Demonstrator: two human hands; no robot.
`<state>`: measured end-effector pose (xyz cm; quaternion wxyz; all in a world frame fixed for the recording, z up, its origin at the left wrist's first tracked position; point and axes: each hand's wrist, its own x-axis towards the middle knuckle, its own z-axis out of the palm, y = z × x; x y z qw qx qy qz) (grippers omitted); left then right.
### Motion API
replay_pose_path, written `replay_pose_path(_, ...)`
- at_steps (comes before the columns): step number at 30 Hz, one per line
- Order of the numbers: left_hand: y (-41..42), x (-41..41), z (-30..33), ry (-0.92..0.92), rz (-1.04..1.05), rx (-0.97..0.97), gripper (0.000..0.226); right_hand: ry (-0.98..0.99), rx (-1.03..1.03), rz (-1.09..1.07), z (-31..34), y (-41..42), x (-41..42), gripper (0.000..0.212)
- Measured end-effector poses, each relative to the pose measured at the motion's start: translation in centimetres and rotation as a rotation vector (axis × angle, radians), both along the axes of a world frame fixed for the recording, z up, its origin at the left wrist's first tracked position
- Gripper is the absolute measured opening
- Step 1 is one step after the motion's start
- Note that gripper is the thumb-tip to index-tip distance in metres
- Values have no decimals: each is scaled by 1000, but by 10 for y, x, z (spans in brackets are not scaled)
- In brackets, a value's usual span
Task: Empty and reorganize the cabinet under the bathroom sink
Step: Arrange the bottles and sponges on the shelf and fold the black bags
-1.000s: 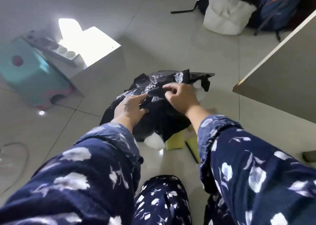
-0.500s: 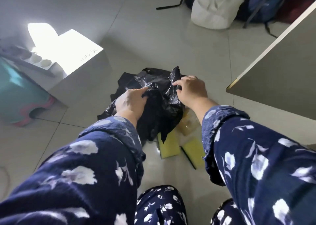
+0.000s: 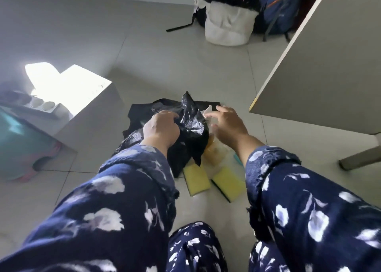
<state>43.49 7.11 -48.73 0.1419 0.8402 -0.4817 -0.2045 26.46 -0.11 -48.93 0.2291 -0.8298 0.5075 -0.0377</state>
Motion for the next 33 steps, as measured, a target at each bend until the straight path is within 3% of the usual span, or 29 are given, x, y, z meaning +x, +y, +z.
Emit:
replay_pose_path(10,19,-79,26,76,-107,-7,40,-39,53,-143,29,36,-70,45)
replay_pose_path(17,23,-148,7,127,-277,81,36,-20,121,-318,17,57,-149,47)
replay_pose_path(22,17,-213,-21,89,-440,101,37,7,152,-472,-4,70,-226,34)
replay_pose_path(27,-1,-269,-65,163,-590,235,37,14,266,-702,-49,88,-286,37)
replay_pose_path(33,-55,-318,-132,99,-713,163,31,-2,365,-812,-122,79,-303,36)
